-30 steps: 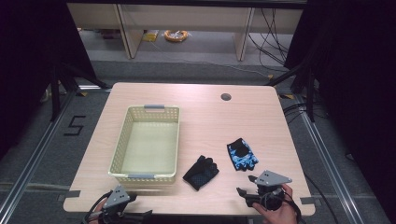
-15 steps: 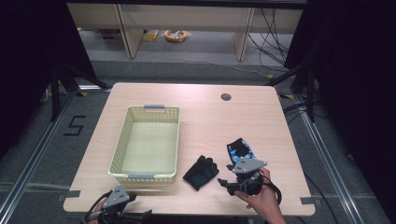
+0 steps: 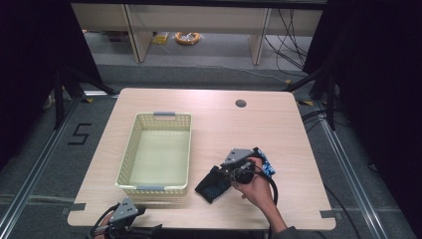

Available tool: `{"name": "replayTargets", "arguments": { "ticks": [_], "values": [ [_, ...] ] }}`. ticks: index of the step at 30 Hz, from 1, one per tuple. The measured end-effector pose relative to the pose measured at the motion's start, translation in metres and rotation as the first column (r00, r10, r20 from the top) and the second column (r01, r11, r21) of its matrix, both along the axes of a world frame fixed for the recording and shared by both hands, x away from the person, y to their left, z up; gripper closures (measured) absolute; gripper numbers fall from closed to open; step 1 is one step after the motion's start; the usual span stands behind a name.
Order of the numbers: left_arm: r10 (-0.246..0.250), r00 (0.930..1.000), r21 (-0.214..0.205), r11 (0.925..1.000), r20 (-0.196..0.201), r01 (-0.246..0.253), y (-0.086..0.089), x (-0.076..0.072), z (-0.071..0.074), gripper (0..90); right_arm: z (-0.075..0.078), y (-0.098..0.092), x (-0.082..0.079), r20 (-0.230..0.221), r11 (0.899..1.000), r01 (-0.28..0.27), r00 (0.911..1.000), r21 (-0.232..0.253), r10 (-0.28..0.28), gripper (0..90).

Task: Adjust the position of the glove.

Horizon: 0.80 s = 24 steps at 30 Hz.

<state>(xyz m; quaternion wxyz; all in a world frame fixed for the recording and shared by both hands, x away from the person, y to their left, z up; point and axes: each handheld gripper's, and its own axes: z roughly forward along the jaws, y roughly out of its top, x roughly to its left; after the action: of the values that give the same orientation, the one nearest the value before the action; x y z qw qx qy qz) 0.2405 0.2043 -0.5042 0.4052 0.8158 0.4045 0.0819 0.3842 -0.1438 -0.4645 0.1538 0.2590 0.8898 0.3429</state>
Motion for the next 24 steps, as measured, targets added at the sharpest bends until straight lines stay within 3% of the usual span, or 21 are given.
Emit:
{"name": "replayTargets", "arguments": {
  "ticks": [1, 4, 5, 6, 7, 9, 11, 16, 18, 20, 24],
  "values": [
    [0.009, 0.9999, -0.023, 0.9997, -0.011, -0.009, -0.001, -0.001, 0.000, 16.4, 0.000, 0.003, 0.003, -0.013, 1.000, 0.001, 0.9999, 0.004, 0.000, 82.6],
    [0.006, 1.0000, -0.029, 0.9996, 0.002, -0.006, -0.001, -0.001, 0.000, 16.3, -0.004, 0.011, 0.013, -0.010, 1.000, -0.004, 0.9999, 0.013, 0.004, 89.6],
    [0.011, 0.9999, -0.033, 0.9994, -0.012, -0.011, -0.001, -0.001, 0.000, 16.3, -0.004, 0.014, 0.016, -0.024, 1.000, -0.004, 0.9997, 0.019, 0.005, 90.0],
    [-0.004, 1.0000, -0.004, 1.0000, 0.002, 0.004, 0.000, 0.000, 0.001, 16.3, -0.006, 0.017, 0.017, -0.029, 1.000, 0.003, 0.9996, 0.020, -0.002, 90.0],
    [-0.004, 1.0000, -0.018, 0.9998, -0.002, 0.004, -0.001, -0.001, 0.001, 16.3, -0.008, 0.019, 0.019, -0.030, 1.000, 0.002, 0.9995, 0.019, -0.002, 90.0],
    [0.002, 0.9999, -0.002, 1.0000, 0.010, -0.002, 0.000, 0.000, 0.000, 16.3, -0.010, 0.022, 0.023, -0.018, 1.000, -0.008, 0.9998, 0.011, 0.009, 90.0],
    [-0.002, 1.0000, -0.019, 0.9998, -0.006, 0.002, 0.000, 0.000, 0.000, 16.3, -0.010, 0.025, 0.025, -0.036, 1.000, -0.014, 0.9993, 0.001, 0.014, 90.0],
    [0.010, 0.9999, -0.046, 0.9989, 0.004, -0.010, -0.003, -0.002, -0.001, 16.3, -0.018, 0.034, 0.034, -0.049, 1.000, -0.016, 0.9987, -0.002, 0.016, 90.0],
    [-0.004, 1.0000, -0.005, 1.0000, 0.001, 0.004, 0.000, 0.000, 0.000, 16.4, -0.021, 0.039, 0.036, -0.083, 1.000, 0.004, 0.9966, -0.013, -0.005, 90.0],
    [0.004, 0.9999, -0.029, 0.9996, -0.017, -0.004, -0.001, -0.001, 0.000, 16.4, -0.024, 0.040, 0.040, -0.091, 1.000, 0.010, 0.9957, -0.030, -0.013, 90.0],
    [0.008, 1.0000, -0.034, 0.9994, 0.006, -0.008, -0.001, -0.001, 0.000, 16.3, -0.033, 0.043, 0.044, -0.112, 0.999, 0.006, 0.9937, -0.031, -0.010, 90.0]
  ]
}}
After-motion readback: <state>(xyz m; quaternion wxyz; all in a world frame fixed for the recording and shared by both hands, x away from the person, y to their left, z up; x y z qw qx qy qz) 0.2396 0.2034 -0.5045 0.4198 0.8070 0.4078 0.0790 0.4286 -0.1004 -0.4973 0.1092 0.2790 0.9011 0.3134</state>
